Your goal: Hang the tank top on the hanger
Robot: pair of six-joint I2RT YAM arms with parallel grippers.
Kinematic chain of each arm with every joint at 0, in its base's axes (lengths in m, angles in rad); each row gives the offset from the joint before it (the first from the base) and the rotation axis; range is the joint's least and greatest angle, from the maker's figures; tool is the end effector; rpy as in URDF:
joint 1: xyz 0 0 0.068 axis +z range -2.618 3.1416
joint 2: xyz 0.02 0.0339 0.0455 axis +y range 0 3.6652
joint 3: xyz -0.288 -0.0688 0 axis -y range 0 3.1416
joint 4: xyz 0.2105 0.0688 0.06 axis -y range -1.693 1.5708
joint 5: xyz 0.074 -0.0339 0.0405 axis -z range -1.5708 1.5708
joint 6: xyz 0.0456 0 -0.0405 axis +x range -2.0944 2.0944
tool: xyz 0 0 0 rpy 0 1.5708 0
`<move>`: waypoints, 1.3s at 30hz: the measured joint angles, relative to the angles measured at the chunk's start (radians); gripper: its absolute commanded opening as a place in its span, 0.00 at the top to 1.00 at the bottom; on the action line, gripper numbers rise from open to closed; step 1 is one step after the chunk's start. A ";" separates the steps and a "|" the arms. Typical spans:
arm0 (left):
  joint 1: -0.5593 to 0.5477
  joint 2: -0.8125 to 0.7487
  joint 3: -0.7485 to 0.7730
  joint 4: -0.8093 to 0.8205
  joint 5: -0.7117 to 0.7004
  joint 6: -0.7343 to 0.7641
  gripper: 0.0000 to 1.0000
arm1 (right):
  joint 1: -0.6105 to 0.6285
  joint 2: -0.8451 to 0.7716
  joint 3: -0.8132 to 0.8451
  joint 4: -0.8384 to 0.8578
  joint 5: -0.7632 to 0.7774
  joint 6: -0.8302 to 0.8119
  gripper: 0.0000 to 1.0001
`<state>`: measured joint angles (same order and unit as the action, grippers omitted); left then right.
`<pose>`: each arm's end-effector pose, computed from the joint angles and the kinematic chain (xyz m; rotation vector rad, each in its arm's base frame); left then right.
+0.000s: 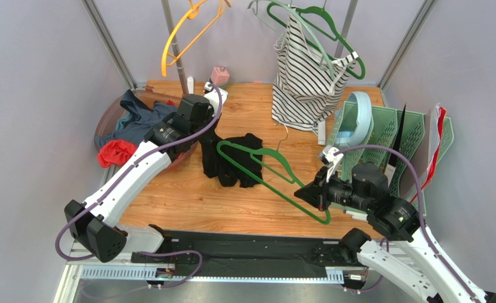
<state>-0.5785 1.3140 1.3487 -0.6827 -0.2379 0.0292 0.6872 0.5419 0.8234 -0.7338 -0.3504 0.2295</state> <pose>0.2148 -0.1274 0.3879 0.5321 2.1326 -0.0435 0.0395 0.0526 0.3271 -0.7058 2.0005 0.9186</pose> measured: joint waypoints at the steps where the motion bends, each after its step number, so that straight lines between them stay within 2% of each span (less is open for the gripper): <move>1: 0.001 -0.005 0.000 0.002 0.009 0.000 1.00 | 0.000 0.002 0.000 0.002 0.000 -0.002 1.00; 16: 0.003 -0.072 -0.015 0.013 0.113 0.004 1.00 | 0.035 0.053 0.000 0.039 0.032 -0.024 1.00; 23: 0.003 -0.079 -0.015 0.013 0.153 0.004 1.00 | 0.090 0.093 0.000 0.069 0.066 -0.029 1.00; 31: 0.003 -0.096 -0.019 0.013 0.203 0.003 1.00 | 0.183 0.121 -0.016 0.152 0.161 -0.028 1.00; 39: 0.006 -0.144 -0.020 0.013 0.282 -0.001 1.00 | 0.191 0.093 -0.060 0.233 0.296 -0.024 1.00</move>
<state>-0.5728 1.1702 1.3285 -0.6693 0.0441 0.0280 0.8780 0.6353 0.7639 -0.5011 -0.0544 0.2050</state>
